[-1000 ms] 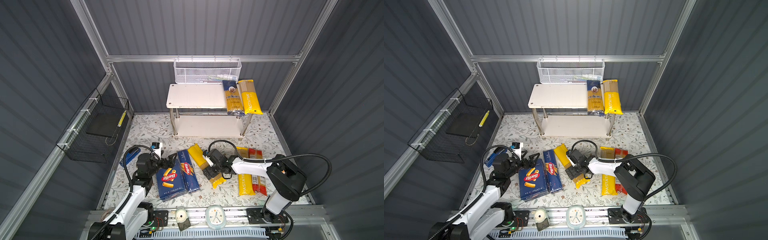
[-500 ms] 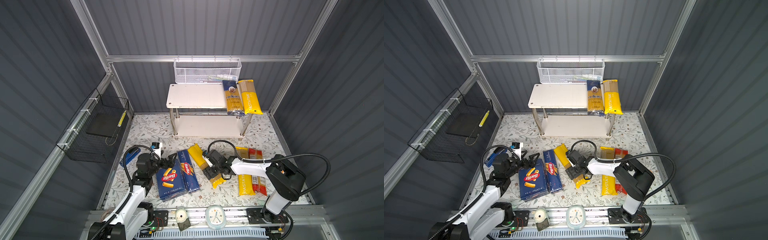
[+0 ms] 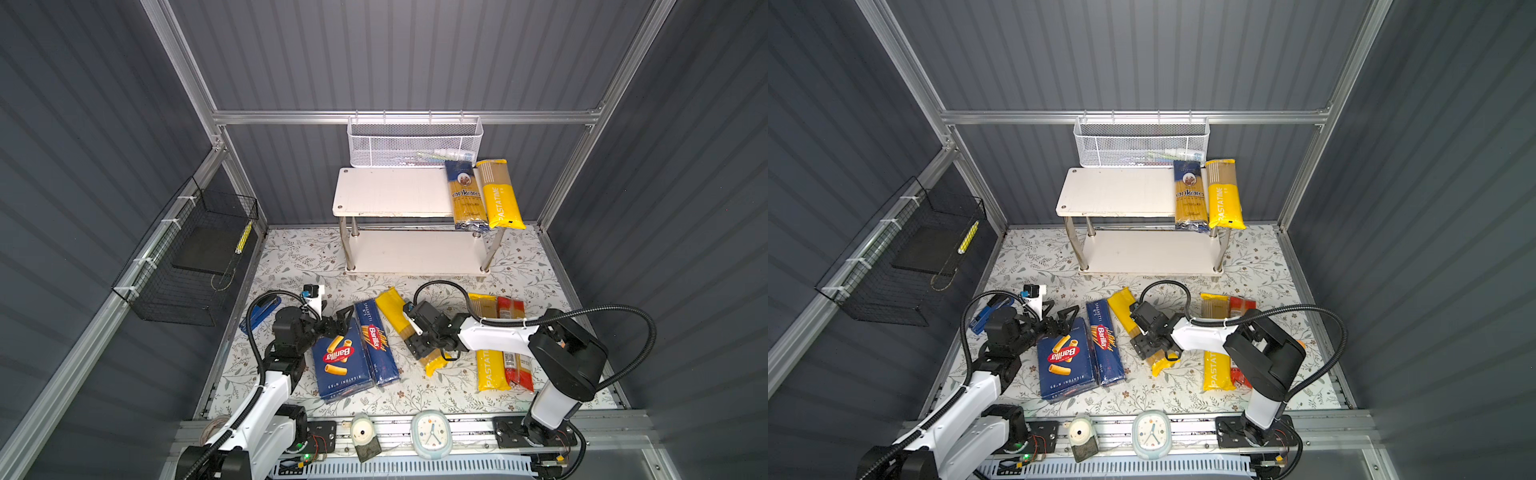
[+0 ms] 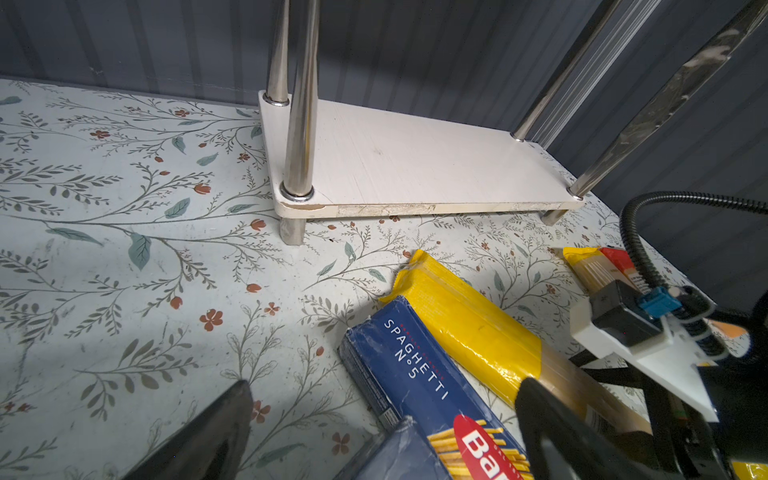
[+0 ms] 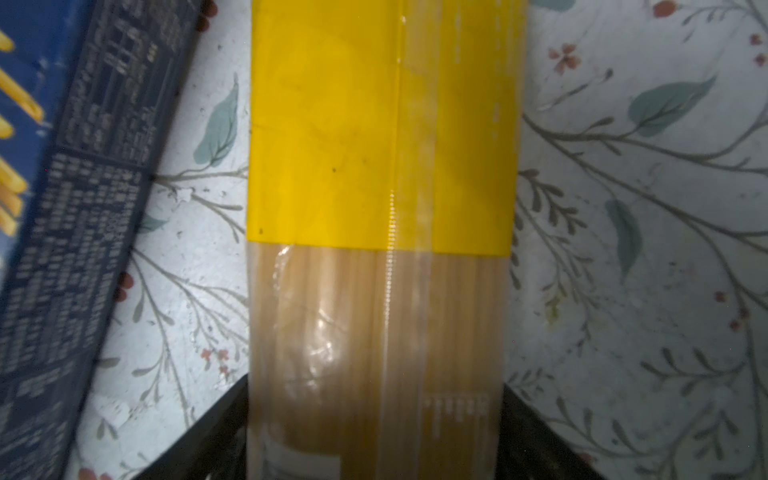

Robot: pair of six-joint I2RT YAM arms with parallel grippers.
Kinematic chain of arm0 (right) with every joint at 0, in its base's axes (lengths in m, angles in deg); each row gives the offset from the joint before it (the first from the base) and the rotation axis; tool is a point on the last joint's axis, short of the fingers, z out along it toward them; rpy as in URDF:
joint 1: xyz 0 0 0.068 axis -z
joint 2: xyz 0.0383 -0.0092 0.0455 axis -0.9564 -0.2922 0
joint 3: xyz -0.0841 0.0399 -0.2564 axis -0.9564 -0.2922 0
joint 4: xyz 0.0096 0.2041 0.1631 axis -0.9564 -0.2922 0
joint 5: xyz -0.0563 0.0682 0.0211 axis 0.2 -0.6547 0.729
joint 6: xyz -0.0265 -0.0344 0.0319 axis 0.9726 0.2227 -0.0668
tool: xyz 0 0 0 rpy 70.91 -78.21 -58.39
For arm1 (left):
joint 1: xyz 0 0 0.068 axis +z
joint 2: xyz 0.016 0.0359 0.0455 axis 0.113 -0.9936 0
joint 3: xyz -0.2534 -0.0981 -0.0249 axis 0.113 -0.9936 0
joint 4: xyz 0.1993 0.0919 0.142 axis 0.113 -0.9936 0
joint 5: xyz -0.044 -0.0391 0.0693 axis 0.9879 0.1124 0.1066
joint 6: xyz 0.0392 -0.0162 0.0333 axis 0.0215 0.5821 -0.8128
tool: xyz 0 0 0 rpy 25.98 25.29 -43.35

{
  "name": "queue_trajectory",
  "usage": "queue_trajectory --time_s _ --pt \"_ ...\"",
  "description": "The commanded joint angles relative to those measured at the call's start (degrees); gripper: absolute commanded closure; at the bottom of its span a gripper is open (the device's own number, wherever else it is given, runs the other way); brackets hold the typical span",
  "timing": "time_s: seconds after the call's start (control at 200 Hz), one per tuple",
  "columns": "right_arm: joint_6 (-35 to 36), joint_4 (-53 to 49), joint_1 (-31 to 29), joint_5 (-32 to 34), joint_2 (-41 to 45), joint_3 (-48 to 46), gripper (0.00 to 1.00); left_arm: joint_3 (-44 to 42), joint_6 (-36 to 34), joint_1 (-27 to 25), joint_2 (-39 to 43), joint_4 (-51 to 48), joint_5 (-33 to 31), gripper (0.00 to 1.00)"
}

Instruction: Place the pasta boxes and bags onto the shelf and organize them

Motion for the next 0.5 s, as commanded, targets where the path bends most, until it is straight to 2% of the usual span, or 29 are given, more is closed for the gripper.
queue_trajectory --time_s 0.0,0.495 --pt "-1.30 -3.76 -0.42 1.02 -3.58 -1.29 0.20 0.01 0.26 -0.32 0.67 -0.26 -0.16 0.00" --pt "-4.58 -2.10 -2.24 1.50 -2.81 -3.67 0.25 -0.12 0.27 -0.32 0.81 -0.36 -0.43 0.00"
